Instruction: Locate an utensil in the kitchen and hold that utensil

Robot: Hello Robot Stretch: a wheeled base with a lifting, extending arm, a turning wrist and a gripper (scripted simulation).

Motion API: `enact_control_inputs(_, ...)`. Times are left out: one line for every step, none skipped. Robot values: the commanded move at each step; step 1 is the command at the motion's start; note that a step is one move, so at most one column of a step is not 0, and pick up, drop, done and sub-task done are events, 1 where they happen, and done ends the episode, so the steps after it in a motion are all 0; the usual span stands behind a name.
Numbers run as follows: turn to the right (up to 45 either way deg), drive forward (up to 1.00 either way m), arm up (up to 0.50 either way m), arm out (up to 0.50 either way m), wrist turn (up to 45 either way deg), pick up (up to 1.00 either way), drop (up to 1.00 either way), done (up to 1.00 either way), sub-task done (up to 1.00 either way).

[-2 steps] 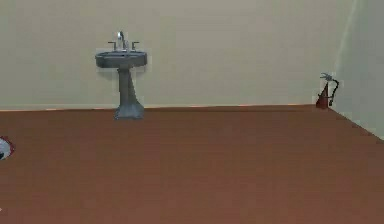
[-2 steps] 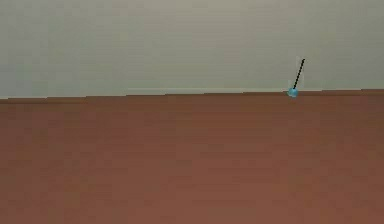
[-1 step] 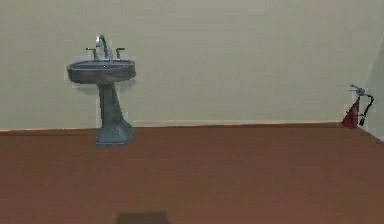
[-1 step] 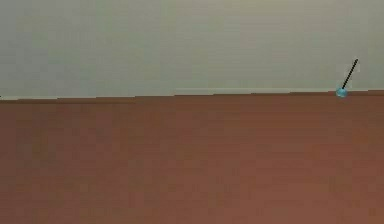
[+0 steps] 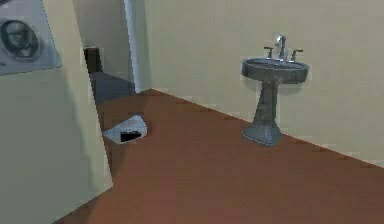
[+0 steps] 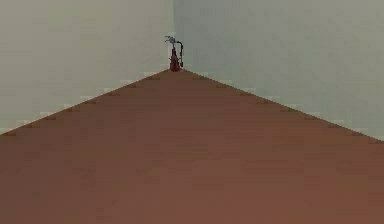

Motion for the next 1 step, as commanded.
enact_control_inputs(0.0,1.00,0.00,0.00,0.0,0.00,0.00,0.00,0.00)
